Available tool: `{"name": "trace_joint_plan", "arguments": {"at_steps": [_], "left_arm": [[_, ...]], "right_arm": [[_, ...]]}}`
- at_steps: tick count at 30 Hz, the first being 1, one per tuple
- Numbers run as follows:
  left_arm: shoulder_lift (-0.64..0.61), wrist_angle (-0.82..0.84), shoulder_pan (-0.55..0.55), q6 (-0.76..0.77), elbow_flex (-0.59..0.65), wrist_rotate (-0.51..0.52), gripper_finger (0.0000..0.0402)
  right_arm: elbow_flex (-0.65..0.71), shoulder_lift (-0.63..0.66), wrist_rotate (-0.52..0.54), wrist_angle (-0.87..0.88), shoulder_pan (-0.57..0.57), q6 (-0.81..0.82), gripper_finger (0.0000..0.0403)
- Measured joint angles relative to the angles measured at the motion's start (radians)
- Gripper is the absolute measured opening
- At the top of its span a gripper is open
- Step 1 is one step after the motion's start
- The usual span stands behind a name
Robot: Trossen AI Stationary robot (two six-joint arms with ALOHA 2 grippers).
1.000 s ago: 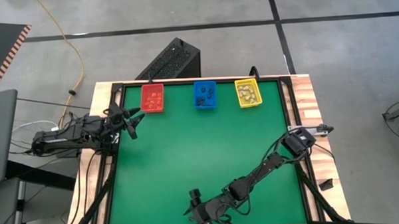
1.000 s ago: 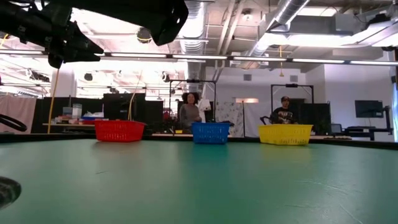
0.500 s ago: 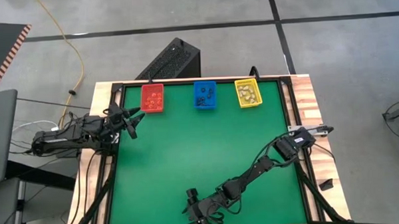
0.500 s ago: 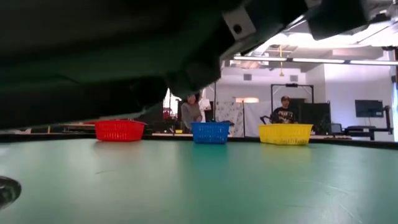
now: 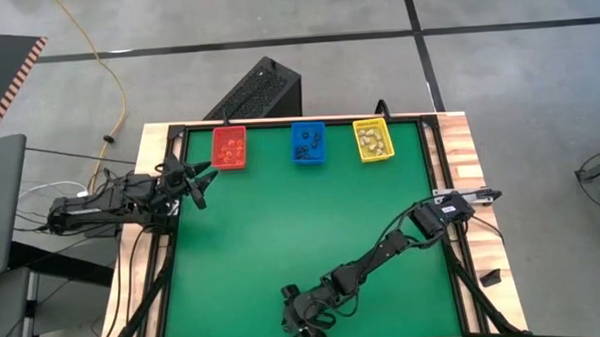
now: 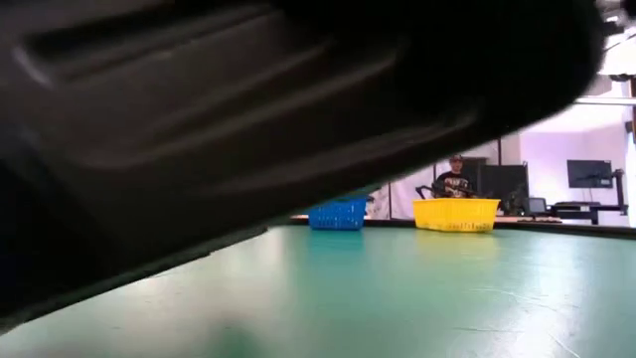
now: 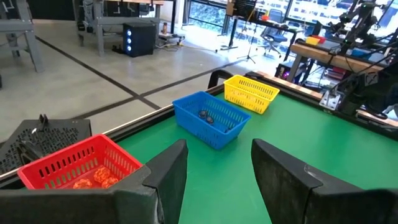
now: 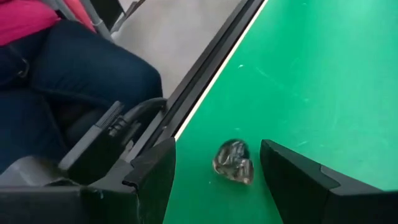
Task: Sort Halloween decoration
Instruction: Put the black skull toy into the blue bin
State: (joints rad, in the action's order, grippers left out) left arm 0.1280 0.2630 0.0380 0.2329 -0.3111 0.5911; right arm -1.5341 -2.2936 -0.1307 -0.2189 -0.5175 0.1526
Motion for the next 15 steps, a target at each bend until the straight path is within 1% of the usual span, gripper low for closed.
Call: {"name": "trace_joint_plan", "arguments": {"at_steps": [4, 6, 15], "left_arm": [[0.000, 0.000, 0.000, 0.000, 0.000, 0.000, 0.0169], [0.000, 0.000, 0.000, 0.000, 0.000, 0.000, 0.0169], [0.000, 0.000, 0.000, 0.000, 0.000, 0.000, 0.0169]], "right_arm": [[0.000, 0.000, 0.004, 0.006, 0.000, -0.032, 0.0266], [0.000, 0.000, 0.025, 0.011, 0.000, -0.052, 0.0266], [-0.002, -0.012, 0.038, 0.055, 0.010, -0.072, 0.0260]]}}
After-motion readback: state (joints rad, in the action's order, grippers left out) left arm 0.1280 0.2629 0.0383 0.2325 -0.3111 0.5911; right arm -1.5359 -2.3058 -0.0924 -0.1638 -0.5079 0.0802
